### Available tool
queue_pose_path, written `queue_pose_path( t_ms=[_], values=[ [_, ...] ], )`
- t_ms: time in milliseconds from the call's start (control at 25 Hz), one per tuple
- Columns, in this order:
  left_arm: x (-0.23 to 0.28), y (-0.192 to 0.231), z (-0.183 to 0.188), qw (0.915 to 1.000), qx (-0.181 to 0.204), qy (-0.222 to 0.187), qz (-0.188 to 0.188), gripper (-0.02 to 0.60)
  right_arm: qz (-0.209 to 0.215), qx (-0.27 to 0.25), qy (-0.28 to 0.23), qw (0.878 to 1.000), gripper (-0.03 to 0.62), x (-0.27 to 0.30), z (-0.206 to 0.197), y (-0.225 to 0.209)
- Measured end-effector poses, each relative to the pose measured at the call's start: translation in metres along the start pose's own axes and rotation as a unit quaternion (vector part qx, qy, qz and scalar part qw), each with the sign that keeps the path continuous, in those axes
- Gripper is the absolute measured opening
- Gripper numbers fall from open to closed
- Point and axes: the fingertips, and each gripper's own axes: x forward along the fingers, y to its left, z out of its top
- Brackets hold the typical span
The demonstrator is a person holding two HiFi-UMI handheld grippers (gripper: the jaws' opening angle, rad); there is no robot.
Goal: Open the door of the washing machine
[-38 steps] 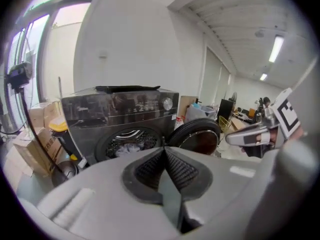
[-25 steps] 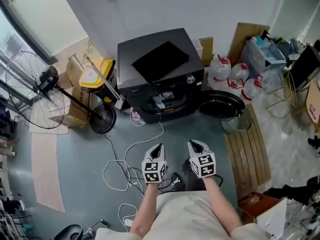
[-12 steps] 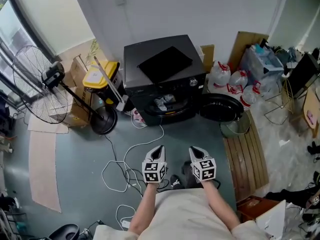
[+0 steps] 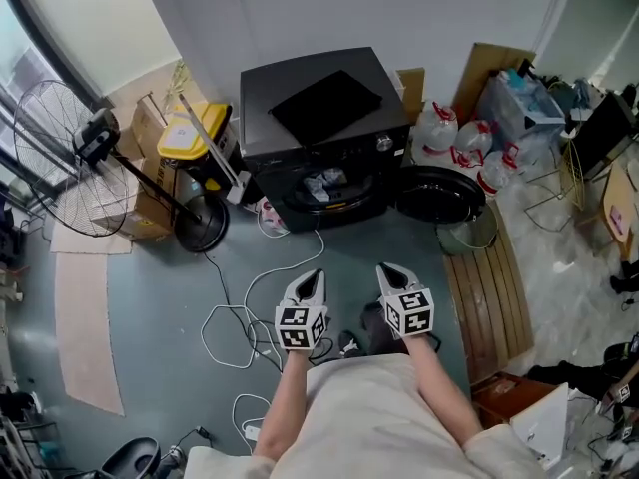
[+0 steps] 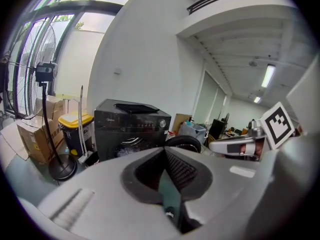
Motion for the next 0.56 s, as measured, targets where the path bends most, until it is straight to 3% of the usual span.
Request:
queue_pose_path(
  t_ms=[560],
  values=[
    [0.011, -0.012, 0.003, 0.9999, -0.012, 0.000, -0.012, 0.057, 0.022, -0.043, 0.015, 0.999, 0.000, -0.008, -0.012, 0.013]
  ],
)
